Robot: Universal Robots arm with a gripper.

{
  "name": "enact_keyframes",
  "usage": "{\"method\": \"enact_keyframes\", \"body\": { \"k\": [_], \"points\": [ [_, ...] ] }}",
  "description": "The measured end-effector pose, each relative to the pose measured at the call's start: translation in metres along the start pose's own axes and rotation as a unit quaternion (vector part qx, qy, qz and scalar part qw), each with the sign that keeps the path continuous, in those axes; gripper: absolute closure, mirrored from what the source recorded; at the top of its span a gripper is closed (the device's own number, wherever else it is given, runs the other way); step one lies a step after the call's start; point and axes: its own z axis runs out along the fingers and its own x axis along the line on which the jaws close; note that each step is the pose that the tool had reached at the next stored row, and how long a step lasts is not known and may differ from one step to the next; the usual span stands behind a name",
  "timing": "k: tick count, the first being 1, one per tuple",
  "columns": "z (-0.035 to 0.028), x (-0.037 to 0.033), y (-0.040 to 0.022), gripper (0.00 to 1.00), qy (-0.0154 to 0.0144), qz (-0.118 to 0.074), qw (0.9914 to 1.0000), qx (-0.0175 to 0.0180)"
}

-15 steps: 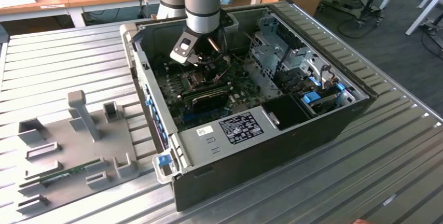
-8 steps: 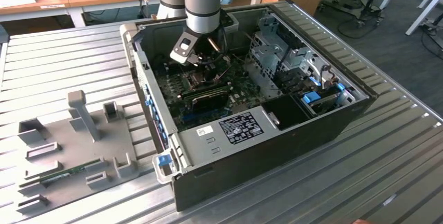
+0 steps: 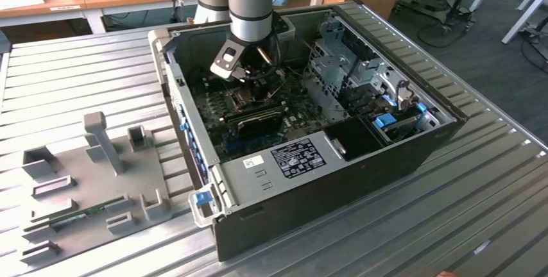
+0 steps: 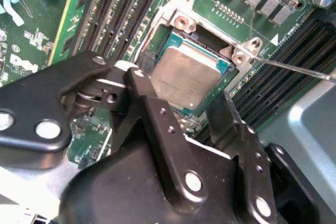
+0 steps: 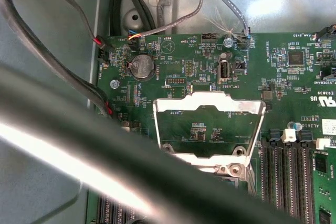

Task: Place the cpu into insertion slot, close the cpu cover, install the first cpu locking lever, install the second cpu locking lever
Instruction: 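Place the cpu into insertion slot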

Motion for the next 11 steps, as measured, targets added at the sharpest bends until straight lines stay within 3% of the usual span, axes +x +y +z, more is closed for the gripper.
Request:
{"method": "enact_keyframes", "body": {
  "k": [1, 11],
  "points": [
    [0.0000, 0.0000, 0.0000, 0.33, -0.0001, 0.000, 1.00000, 0.0000],
    [-0.0020, 0.0000, 0.0001, 0.33, -0.0001, 0.001, 1.00000, 0.0000]
  ]
}}
